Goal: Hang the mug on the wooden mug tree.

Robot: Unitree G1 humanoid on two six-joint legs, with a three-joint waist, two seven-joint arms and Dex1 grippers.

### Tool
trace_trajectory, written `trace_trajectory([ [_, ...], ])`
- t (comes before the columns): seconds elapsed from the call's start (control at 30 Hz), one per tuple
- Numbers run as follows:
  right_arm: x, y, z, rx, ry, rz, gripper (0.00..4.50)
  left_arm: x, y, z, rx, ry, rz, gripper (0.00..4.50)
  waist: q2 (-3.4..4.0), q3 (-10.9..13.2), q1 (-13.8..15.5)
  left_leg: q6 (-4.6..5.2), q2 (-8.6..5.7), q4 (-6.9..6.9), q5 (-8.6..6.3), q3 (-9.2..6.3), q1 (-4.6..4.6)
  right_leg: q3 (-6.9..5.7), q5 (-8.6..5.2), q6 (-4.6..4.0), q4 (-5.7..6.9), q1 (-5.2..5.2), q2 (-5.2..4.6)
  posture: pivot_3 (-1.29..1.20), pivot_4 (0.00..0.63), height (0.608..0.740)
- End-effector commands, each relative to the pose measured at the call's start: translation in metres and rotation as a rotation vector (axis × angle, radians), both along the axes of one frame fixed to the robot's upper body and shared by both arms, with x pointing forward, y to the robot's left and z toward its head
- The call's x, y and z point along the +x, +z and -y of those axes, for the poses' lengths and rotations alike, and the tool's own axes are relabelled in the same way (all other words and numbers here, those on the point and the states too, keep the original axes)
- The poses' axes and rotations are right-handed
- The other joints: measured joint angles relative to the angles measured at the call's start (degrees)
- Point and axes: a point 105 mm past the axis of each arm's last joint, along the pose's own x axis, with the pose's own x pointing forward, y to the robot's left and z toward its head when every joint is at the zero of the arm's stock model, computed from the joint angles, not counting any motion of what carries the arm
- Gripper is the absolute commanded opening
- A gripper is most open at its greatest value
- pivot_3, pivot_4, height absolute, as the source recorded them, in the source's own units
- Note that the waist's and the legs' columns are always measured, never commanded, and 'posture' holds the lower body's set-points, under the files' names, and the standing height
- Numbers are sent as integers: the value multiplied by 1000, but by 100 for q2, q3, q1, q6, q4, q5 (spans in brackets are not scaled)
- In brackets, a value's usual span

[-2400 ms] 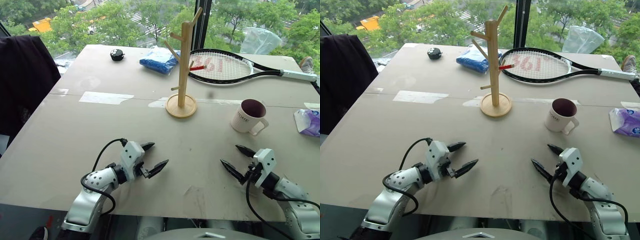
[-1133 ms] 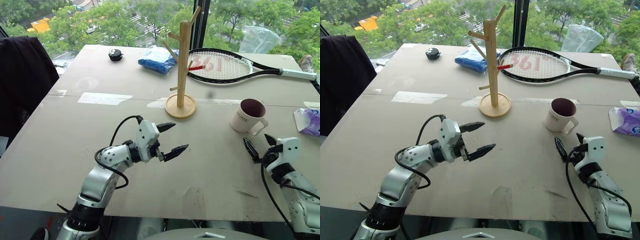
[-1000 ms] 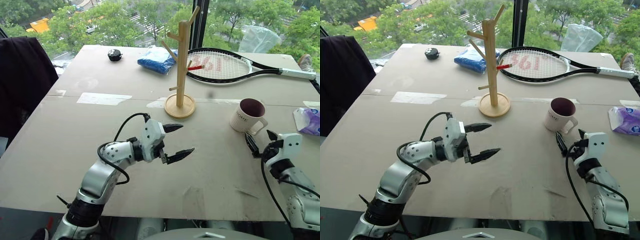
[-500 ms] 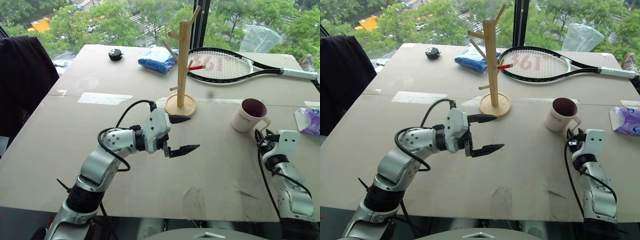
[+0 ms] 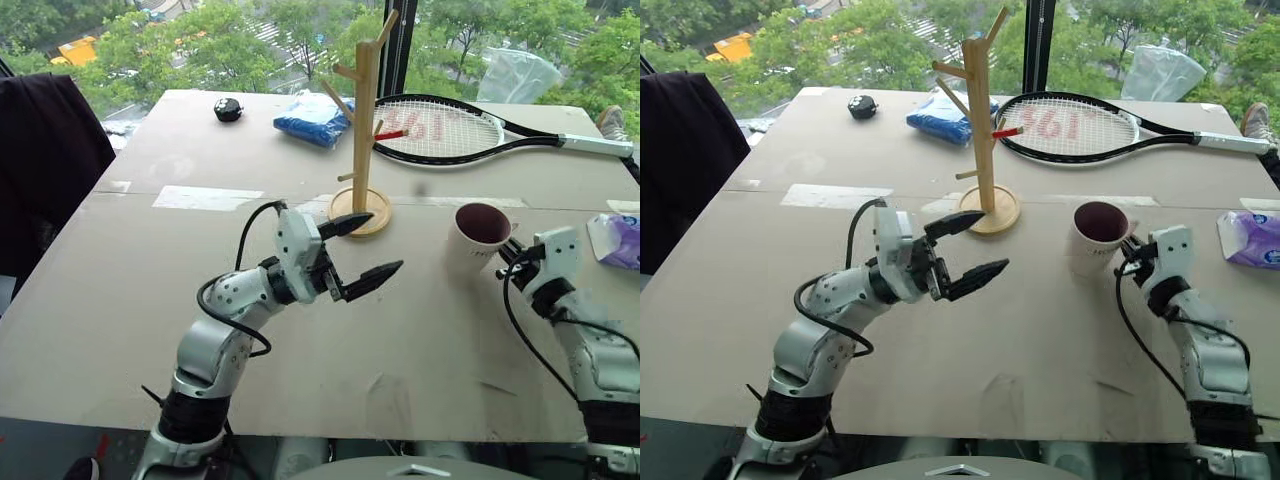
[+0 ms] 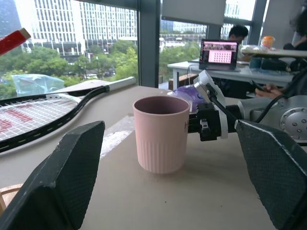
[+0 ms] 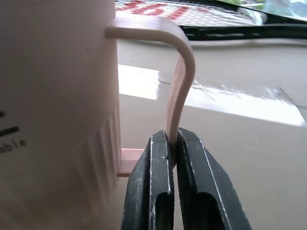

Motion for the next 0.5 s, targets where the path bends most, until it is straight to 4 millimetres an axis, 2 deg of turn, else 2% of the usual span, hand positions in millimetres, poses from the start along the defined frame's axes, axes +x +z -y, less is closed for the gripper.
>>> trace_trajectory([
  [0.03, 12, 50, -23, -147, 255, 123, 69, 3, 3, -9, -76, 119, 77, 4500, -3, -1, -24, 0, 0, 0, 0, -7, 2, -7, 1, 1, 1, 2, 3, 0, 150, 654],
  [0.2, 40, 92, -42, -309, 476, 173, 69, 1, 2, -14, -125, 256, 121, 4500, -15, 1, -64, 0, -1, -16, 0, -15, 1, -18, 4, 1, -3, 2, 3, 0, 150, 654],
  [0.37, 65, 114, -60, -454, 616, 194, 69, -2, 3, -24, -134, 389, 160, 4500, -18, 6, -75, 0, -7, -18, 0, -10, -6, -21, 4, 2, -12, -2, -14, 0, 150, 654],
  [0.5, 80, 124, -67, -489, 662, 175, 69, -9, 4, -24, -130, 408, 173, 4500, -17, 11, -85, 1, -6, -20, -1, -3, -12, -32, 4, 2, -11, -7, -23, 0, 150, 654],
])
